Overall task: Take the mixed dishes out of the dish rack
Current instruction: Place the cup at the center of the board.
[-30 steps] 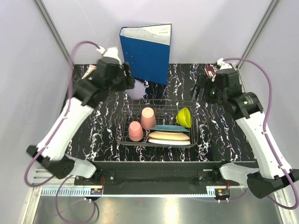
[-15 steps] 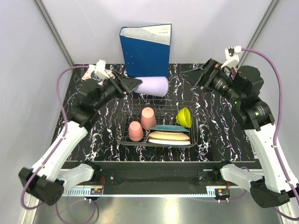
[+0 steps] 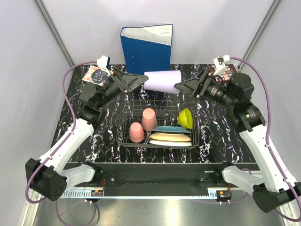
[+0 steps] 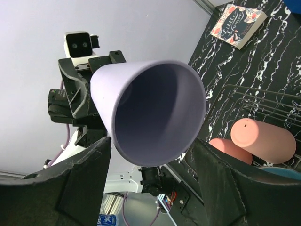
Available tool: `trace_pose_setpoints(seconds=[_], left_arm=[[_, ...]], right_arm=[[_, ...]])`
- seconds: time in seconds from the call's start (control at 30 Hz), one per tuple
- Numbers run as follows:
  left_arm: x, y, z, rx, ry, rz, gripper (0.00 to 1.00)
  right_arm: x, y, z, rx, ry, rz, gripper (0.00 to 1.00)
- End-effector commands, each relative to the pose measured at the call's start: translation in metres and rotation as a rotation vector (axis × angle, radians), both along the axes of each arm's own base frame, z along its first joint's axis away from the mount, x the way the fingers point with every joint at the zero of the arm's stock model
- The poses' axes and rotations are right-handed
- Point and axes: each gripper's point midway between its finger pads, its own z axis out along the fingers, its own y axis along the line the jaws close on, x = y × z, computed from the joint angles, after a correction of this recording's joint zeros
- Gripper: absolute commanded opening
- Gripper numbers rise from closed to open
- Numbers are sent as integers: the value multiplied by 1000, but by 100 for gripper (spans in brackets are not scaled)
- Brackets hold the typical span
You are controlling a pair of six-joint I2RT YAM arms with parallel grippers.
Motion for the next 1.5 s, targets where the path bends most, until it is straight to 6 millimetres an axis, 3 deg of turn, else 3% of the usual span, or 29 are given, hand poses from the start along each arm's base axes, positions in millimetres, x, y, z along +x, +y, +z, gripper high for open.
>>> trace_pose_setpoints(seconds=[0.0,0.23,0.33,0.4,0.47,0.5,0.57,0.63,0.67,0.73,0.77,0.8,0.93,1.0,1.07,1.1,1.13,1.23,1.3,1.33,1.4,1.47], left_arm=[[-15,2,23,-40,-92,-38,0],[-16,-3,8,-18,-62,-57,0],[-17,-10,2,0,-50,-84,0],[-20,-17,-4,29,-32,-110,0],[-19,-21,-10,58,-30,-124,0],[-19,-22,-15,74,-6,-126,1],[-17,-21,-20,111,4,-108,20],[-11,-16,-32,190,31,-56,42],[-10,-10,-33,219,37,-15,56],[2,10,-54,329,115,122,73],[-2,22,-68,384,181,163,94],[1,31,-68,418,178,214,99],[-2,59,-85,544,216,359,99],[-8,71,-95,610,222,418,99],[-16,75,-106,668,237,436,99],[-16,84,-106,696,220,482,99],[-19,87,-110,725,216,495,99],[-28,98,-109,791,167,546,99],[-32,102,-106,822,132,570,99],[-35,104,-105,827,120,575,99],[-37,105,-104,844,97,585,99],[-40,106,-106,861,88,582,99]], right_arm=[[-14,2,23,45,-86,42,79],[-4,10,28,54,-109,71,70],[3,15,25,52,-99,89,53],[6,17,21,44,-95,92,29],[11,15,22,26,-106,68,14],[13,13,15,-1,-77,50,0],[23,4,18,-63,-103,-21,0],[30,-10,6,-150,-58,-95,0],[42,-31,5,-221,-44,-207,0],[66,-68,9,-314,-37,-408,0],[70,-87,0,-372,5,-482,0],[76,-101,-3,-410,19,-542,0],[106,-180,-21,-595,126,-903,0],[116,-211,-35,-627,195,-999,0],[134,-228,-61,-657,290,-1039,0],[138,-252,-71,-664,343,-1096,0],[150,-257,-88,-664,407,-1094,0],[167,-295,-121,-678,531,-1155,0],[175,-308,-139,-693,583,-1160,0],[180,-319,-157,-700,636,-1162,0],[186,-329,-191,-732,719,-1142,0],[188,-338,-213,-757,772,-1130,0]])
